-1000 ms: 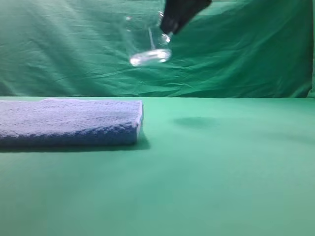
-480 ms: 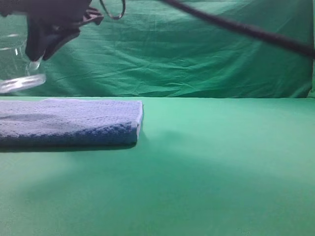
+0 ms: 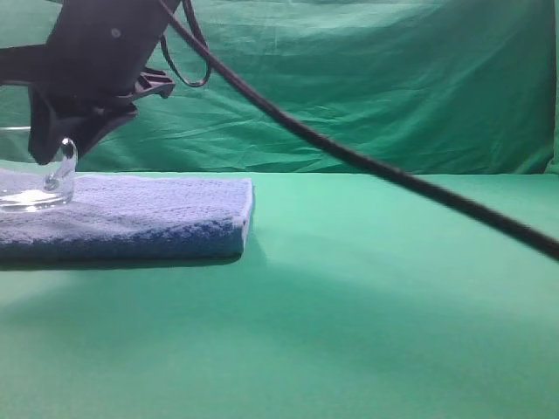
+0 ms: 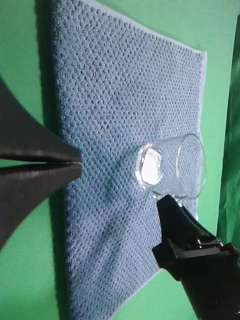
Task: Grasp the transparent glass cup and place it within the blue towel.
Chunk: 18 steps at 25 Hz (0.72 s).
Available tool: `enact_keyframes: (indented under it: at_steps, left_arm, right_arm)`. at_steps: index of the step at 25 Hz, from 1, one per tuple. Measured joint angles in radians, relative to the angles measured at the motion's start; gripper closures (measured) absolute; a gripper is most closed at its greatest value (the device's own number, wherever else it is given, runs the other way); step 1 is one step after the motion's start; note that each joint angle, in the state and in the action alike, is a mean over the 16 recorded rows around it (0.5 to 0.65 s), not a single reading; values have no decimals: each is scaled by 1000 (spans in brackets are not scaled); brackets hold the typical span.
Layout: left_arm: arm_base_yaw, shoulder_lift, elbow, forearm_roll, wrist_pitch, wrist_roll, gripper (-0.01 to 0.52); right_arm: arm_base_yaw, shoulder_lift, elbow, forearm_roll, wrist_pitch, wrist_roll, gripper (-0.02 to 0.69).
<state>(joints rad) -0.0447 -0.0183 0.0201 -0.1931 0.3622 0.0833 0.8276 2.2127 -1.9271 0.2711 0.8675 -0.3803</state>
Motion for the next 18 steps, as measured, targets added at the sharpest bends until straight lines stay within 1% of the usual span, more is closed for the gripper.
enact_keyframes:
  at_steps: [3,8,12,15,18]
  left_arm:
    - [0,0,0,0,0,0,514]
    - [0,0,0,0,0,0,514]
    - [0,0,0,0,0,0,514]
    - [0,0,0,0,0,0,514]
    - [0,0,0,0,0,0,514]
  right_arm:
    - [-27,-61,0,-8,108,47,345]
    - [-80,-191,14,-36,249,122,498]
    - [-117,-318,72,-59,321,167,611]
    - [-136,-425,154,-70,331,185,654]
    - [-145,-545,270,-78,298,196,665]
